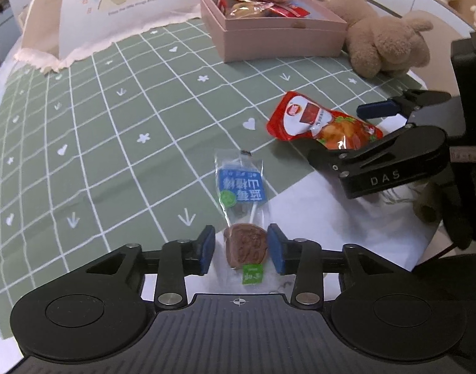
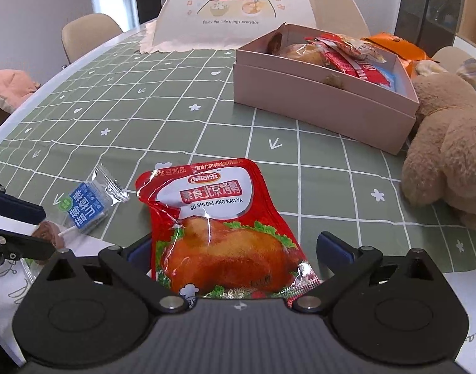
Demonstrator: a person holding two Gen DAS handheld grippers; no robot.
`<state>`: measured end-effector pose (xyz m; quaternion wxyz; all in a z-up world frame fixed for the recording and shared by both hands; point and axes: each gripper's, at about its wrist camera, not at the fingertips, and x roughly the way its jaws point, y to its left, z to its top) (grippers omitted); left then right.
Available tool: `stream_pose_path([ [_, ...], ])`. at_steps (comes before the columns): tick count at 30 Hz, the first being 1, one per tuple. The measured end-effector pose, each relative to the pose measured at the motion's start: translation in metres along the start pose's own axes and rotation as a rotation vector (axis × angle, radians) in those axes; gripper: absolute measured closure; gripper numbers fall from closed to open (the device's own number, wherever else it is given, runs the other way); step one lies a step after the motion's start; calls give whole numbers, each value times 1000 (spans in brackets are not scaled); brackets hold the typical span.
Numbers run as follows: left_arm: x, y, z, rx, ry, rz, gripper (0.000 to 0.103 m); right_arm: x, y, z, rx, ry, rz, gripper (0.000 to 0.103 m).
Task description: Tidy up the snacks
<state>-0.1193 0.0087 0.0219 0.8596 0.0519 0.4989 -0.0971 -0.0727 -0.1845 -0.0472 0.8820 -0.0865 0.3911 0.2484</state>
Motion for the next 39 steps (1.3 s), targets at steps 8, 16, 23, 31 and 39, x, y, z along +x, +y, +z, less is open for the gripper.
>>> stream_pose_path([
  [8, 8, -11, -2, 46, 12, -21, 53, -1, -1, -6, -17, -36, 17, 0],
  [16, 8, -6, -1, 6, 8, -23, 59, -3, 0, 17, -13, 64, 17, 31],
  [23, 8, -8, -1, 3, 15, -8, 59, -29, -3, 27, 15, 44, 42, 71],
  [31, 9, -9, -2, 2, 12, -2, 59, -49, -25, 40, 88, 11, 53, 81],
  [39, 9, -11, -2, 15, 7, 4, 59, -66, -90, 45, 303, -14, 85, 93],
])
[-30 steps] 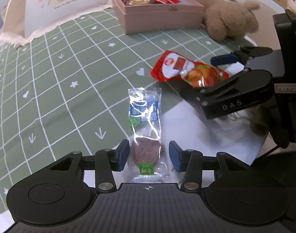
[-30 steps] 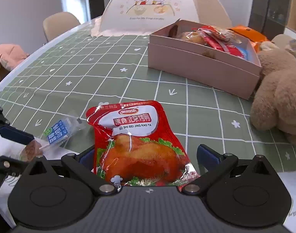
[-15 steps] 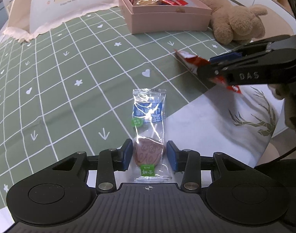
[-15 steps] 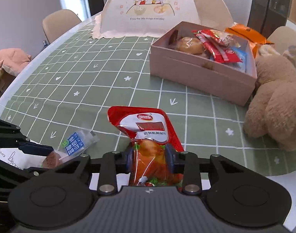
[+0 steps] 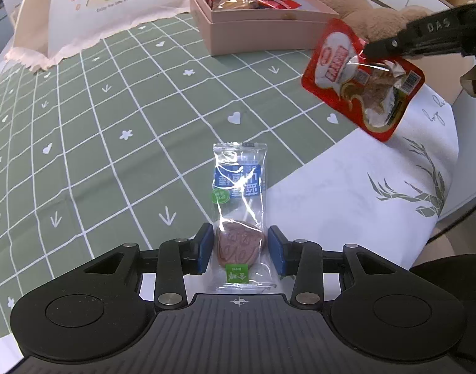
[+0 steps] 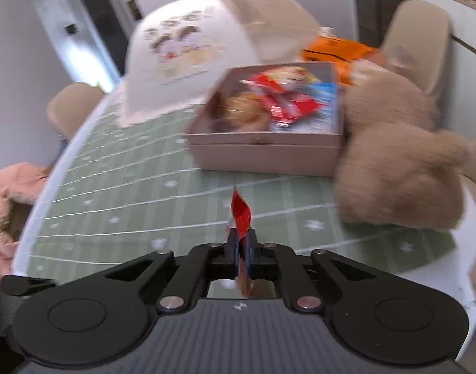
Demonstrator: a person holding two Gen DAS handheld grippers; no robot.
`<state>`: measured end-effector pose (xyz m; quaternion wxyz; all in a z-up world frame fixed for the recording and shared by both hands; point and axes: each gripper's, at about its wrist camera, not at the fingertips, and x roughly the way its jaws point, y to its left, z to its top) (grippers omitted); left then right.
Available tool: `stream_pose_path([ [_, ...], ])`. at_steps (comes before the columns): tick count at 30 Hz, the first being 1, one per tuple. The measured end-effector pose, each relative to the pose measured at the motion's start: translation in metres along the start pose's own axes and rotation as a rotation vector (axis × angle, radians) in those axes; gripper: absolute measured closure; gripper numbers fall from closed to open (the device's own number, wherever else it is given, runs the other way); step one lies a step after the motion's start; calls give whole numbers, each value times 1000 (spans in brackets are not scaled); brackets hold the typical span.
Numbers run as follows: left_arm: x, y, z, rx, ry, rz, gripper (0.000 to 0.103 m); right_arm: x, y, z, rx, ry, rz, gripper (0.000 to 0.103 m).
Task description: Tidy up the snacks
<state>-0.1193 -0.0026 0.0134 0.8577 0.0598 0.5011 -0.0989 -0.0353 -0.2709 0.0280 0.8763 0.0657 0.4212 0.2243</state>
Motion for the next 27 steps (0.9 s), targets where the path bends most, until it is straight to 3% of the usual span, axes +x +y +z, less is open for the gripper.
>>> stream_pose_path([
  [4, 0, -3, -1, 4, -9, 4, 59, 0, -7, -5, 5, 3, 25, 91],
  [8, -1, -1, -2, 1, -17, -3, 59, 0, 20, -7, -64, -6, 58, 89],
  [9, -2, 0, -2, 1, -18, -5, 59, 4, 29, -8, -101, 2, 37, 85],
  [11, -3, 1, -3, 2, -22, -9, 59, 18, 48, -14, -197, 23, -52, 67],
  [12, -3, 1, -3, 2, -24, -10, 59, 24, 53, -18, -228, 26, -75, 66],
  [15, -4, 2, -5, 0, -34, -12, 59, 43, 57, -24, -252, 74, -59, 66],
  [18, -5, 2, -7, 6, -44, -10, 59, 56, 58, -28, -260, 94, -100, 77],
  [27, -9, 9, -5, 11, -63, -46, 63, 20, 51, -13, -181, 3, -95, 81],
])
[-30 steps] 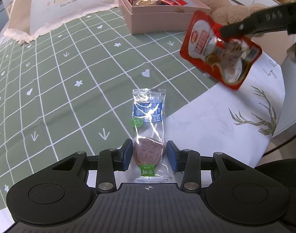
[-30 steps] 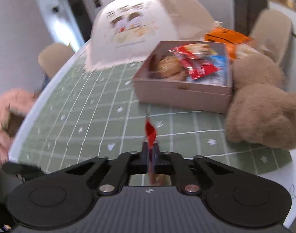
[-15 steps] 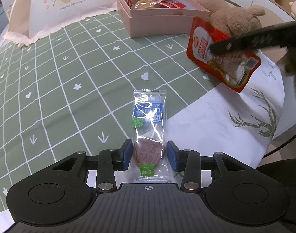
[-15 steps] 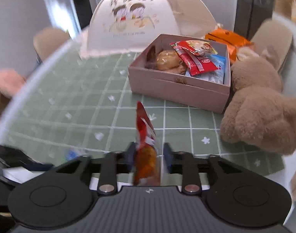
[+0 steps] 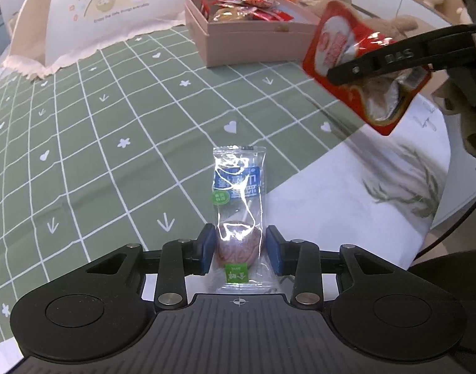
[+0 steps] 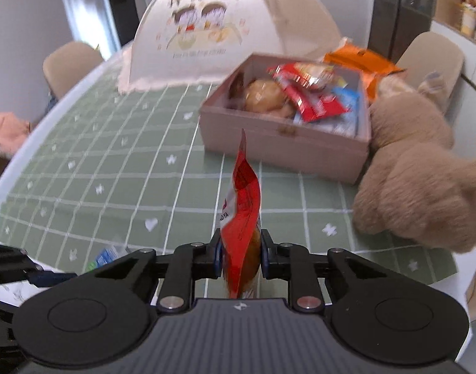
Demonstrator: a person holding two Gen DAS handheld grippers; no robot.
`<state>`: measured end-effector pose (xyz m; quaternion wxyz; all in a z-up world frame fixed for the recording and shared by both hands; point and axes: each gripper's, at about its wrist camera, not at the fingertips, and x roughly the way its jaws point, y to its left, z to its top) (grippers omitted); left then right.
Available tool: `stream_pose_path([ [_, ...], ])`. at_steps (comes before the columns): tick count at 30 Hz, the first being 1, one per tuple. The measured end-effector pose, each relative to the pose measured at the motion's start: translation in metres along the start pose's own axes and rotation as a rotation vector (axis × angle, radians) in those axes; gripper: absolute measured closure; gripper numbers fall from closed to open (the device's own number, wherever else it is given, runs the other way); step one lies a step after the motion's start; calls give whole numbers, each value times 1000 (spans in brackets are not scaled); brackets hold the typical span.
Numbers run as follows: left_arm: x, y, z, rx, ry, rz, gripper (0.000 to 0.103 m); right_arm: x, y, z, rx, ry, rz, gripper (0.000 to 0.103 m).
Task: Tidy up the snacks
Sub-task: 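Release the lollipop packet into the pink box with the left tool while the right releases the chicken pouch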
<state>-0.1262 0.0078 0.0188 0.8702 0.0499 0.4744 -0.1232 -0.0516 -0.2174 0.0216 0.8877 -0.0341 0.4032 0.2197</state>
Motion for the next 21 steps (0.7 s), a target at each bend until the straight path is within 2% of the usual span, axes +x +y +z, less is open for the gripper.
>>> stream_pose_path([
  [3, -12, 3, 17, 3, -41, -17, 63, -16, -5, 2, 25, -31, -1, 81],
  [5, -26, 8, 40, -37, -96, -75, 63, -25, -8, 1, 39, -39, -5, 81],
  [7, -44, 13, 74, -54, -181, -118, 63, -31, -11, -2, 55, -39, -16, 81],
  [11, -65, 8, 161, -1, -343, -161, 62, -38, -13, -6, 88, -49, -35, 81],
  [13, -59, 4, 211, 7, -365, -208, 57, -42, -12, -5, 95, -62, -45, 81],
  [16, -30, 13, 255, -87, -408, -194, 62, -50, -8, -2, 83, -90, -67, 81],
  [18, -17, 22, 260, -143, -447, -196, 62, -53, -10, -2, 83, -95, -88, 81],
  [21, -10, 31, 239, -189, -466, -226, 61, -53, -20, -5, 108, -76, -107, 81],
])
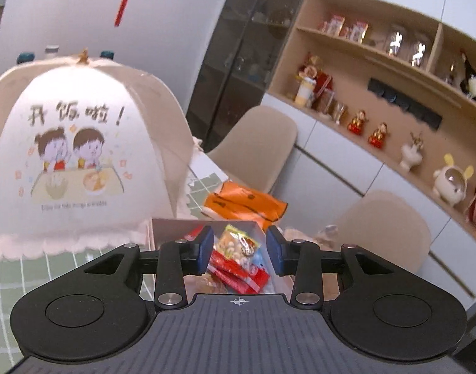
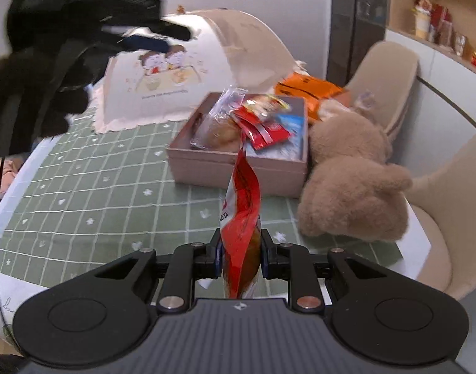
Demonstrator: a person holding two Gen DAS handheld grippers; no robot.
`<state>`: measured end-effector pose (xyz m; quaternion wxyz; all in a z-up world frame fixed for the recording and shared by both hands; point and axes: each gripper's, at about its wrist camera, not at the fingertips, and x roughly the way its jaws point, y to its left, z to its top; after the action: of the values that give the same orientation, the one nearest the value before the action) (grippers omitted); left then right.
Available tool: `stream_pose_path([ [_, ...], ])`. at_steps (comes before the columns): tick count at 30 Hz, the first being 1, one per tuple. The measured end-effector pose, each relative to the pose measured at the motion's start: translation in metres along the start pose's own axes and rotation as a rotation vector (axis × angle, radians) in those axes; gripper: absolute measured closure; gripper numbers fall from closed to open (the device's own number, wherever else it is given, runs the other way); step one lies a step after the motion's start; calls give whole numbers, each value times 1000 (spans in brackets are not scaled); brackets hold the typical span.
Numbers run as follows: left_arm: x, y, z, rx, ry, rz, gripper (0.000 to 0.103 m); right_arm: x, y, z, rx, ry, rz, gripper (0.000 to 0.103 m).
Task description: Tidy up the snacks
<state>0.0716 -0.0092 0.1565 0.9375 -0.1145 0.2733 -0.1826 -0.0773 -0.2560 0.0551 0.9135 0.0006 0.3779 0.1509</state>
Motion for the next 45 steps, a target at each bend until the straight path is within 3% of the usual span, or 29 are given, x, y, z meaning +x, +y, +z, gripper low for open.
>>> stream_pose_path([
  [5, -16, 26, -48, -108, 73, 44, 61, 2, -22, 23, 87, 5, 49, 81],
  [10, -31, 50, -85, -253, 111, 92, 62, 8, -22, 109, 150, -173, 199, 81],
  [12, -38, 58, -95, -281, 121, 120, 62, 22, -28, 140, 226, -262, 285, 68],
  [13, -41, 61, -100, -286, 130, 148, 62, 34, -31, 153, 246, -263, 286, 42],
  [14, -44, 62, -103, -283, 135, 169, 62, 51, -33, 162, 264, -238, 256, 33],
  [15, -49, 64, -108, -272, 140, 193, 62, 64, -35, 164, 291, -211, 214, 33],
  [17, -57, 66, -119, -246, 152, 223, 61, 83, -39, 152, 312, -154, 169, 33],
  [21, -58, 62, -149, -174, 196, 286, 61, 96, -33, 96, 267, -76, 101, 33],
  [29, -39, 30, -193, -11, 188, 326, 61, 115, 31, -9, -70, 4, -93, 33],
  [33, -28, 22, -201, 36, 155, 348, 61, 124, 44, -29, -71, 37, -95, 32],
  [36, -21, 19, -202, 67, 131, 349, 61, 123, 38, -31, -32, 9, -101, 28],
  [41, -9, 17, -201, 105, 96, 357, 61, 132, 29, -29, 31, -4, -145, 6],
  [45, -1, 12, -204, 147, 72, 384, 60, 136, 16, -33, 113, -25, -192, 0],
])
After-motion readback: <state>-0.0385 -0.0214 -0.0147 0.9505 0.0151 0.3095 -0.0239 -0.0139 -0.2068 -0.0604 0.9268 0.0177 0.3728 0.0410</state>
